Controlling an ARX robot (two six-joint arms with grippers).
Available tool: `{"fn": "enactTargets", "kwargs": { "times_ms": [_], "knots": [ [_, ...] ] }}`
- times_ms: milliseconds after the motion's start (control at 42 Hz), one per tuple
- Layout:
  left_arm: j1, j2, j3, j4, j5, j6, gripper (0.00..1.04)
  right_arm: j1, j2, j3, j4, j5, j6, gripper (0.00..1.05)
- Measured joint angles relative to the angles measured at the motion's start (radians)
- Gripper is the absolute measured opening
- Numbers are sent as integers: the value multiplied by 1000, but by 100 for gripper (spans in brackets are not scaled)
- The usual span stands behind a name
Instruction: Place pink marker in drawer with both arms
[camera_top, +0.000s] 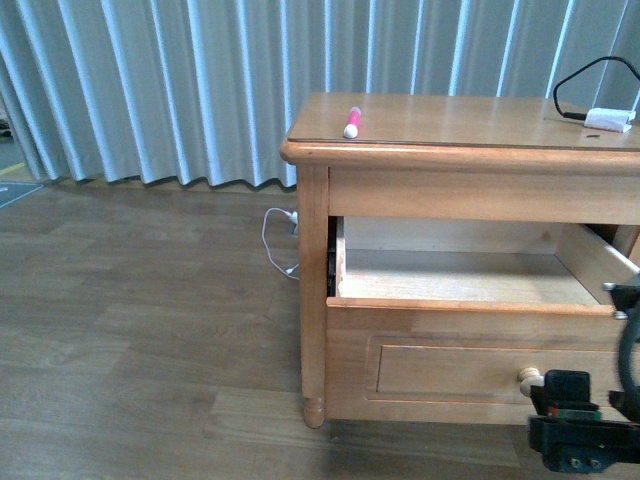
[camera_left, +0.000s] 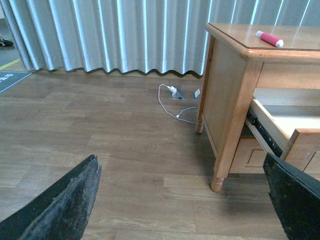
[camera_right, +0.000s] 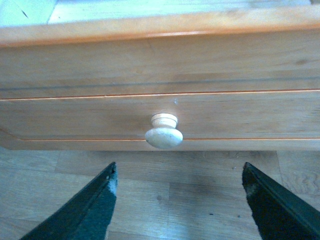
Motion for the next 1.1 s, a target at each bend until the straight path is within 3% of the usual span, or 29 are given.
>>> {"fn": "enactTargets", "kwargs": {
  "times_ms": [191, 524, 739, 1097],
  "knots": [
    [0, 0, 0, 0, 0, 0, 98, -53, -268, -87, -173, -50, 3, 98],
    [0, 0, 0, 0, 0, 0, 98, -172, -814, -93, -647, -189, -13, 96],
    [0, 0, 0, 0, 0, 0, 98, -201, -1059, -33, -898, -231, -40, 96],
    [0, 0, 0, 0, 0, 0, 98, -190, -1090, -24, -931, -233, -44, 96]
  ]
}}
